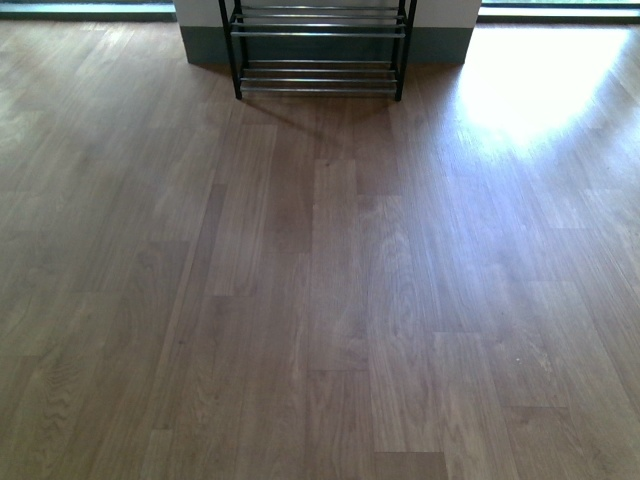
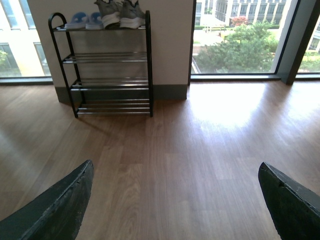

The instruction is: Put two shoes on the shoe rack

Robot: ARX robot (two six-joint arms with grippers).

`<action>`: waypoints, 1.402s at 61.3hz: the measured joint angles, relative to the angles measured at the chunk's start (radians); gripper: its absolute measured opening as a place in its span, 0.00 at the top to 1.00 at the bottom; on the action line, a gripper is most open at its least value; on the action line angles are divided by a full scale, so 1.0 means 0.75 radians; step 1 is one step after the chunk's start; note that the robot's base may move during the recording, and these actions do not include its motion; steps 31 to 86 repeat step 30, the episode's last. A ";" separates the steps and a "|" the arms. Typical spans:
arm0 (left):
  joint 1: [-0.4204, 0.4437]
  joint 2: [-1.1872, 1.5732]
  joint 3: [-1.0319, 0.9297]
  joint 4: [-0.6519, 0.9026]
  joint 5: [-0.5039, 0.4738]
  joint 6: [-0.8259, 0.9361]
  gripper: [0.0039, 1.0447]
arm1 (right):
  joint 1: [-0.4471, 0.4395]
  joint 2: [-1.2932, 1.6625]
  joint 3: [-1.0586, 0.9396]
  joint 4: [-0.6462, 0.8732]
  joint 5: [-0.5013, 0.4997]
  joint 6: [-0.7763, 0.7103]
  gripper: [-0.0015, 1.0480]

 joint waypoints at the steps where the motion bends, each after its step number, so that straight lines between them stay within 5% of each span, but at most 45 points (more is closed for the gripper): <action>1: 0.000 0.000 0.000 0.000 0.000 0.001 0.09 | 0.000 0.000 0.000 0.000 0.001 0.000 0.09; 86: 0.000 0.000 0.000 0.000 0.000 0.000 0.09 | 0.000 -0.001 0.000 0.000 0.001 0.000 0.09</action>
